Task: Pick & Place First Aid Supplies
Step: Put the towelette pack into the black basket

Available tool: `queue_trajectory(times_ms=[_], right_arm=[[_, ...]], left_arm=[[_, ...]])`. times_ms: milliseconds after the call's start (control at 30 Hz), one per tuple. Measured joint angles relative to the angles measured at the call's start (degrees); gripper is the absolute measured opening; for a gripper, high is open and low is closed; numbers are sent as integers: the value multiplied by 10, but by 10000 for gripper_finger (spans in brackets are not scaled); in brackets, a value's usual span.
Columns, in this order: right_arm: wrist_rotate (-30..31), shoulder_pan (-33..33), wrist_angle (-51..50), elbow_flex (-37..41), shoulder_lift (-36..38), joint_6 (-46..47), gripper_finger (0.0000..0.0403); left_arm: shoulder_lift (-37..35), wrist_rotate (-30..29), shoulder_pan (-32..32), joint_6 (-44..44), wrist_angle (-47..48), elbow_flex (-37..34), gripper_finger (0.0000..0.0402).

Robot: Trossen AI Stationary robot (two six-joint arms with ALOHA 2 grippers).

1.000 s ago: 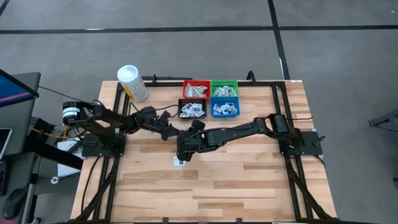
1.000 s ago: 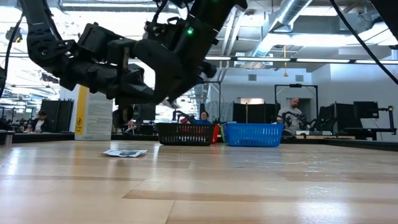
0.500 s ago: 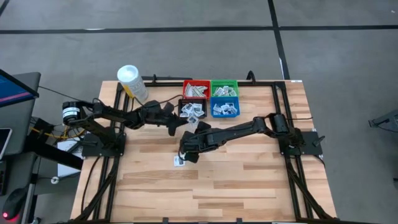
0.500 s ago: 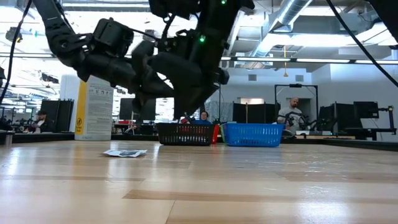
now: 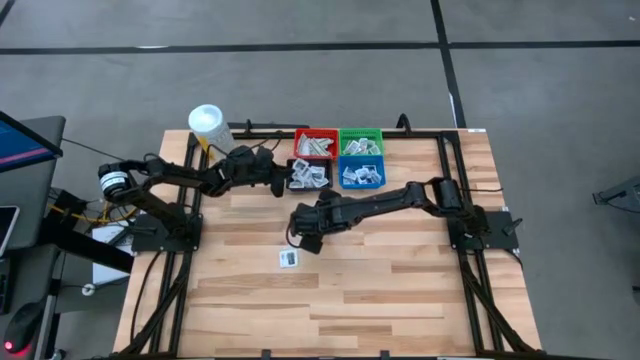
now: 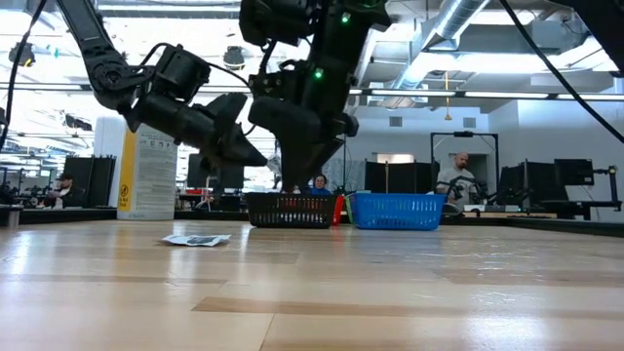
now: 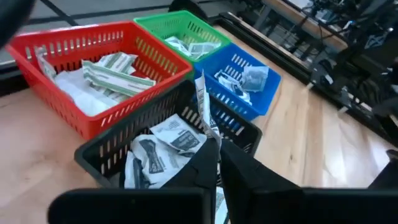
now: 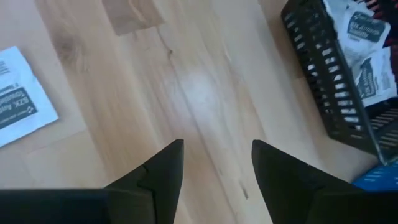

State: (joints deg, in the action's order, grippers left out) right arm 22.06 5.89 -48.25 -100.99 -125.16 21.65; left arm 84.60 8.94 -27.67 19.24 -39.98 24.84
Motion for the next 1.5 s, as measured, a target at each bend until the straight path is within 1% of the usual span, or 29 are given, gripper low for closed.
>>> queue_trajectory(times_ms=[200, 500, 633, 733, 800, 900, 967, 1100, 1200, 1267, 1367, 1500], right_arm=[[0, -8, 11, 0, 0, -12, 183], [0, -8, 12, 0, 0, -8, 184], [19, -7, 6, 0, 0, 10, 180], [35, -6, -38, 1, 7, 32, 177], [52, -4, -62, 1, 21, 52, 176], [107, 8, -90, 1, 52, 68, 175], [126, 14, -94, 1, 75, 67, 175], [124, 17, -98, 1, 122, 47, 175], [126, 16, -99, 1, 154, 15, 171], [127, 16, -98, 5, 180, -12, 168], [127, 17, -75, 40, 230, -54, 162], [110, 20, -3, 137, 322, -104, 154]], left_arm=[[15, 7, -4, 2, 6, 0, 43], [16, 1, -4, 10, 7, 0, 97], [10, 14, -1, 24, 16, -3, 106], [-4, 48, 5, 26, 41, -3, 104], [-20, 49, 16, 24, 75, -3, 99], [-50, 34, 36, 4, 112, -3, 90], [-75, 24, 52, -9, 122, -10, 84], [-126, 4, 93, -14, 122, -33, 74], [-163, -6, 127, -15, 122, -53, 69], [-184, -26, 154, -14, 121, -68, 67], [-207, -67, 199, -10, 123, -83, 64], [-214, -146, 263, 0, 124, -87, 58]])
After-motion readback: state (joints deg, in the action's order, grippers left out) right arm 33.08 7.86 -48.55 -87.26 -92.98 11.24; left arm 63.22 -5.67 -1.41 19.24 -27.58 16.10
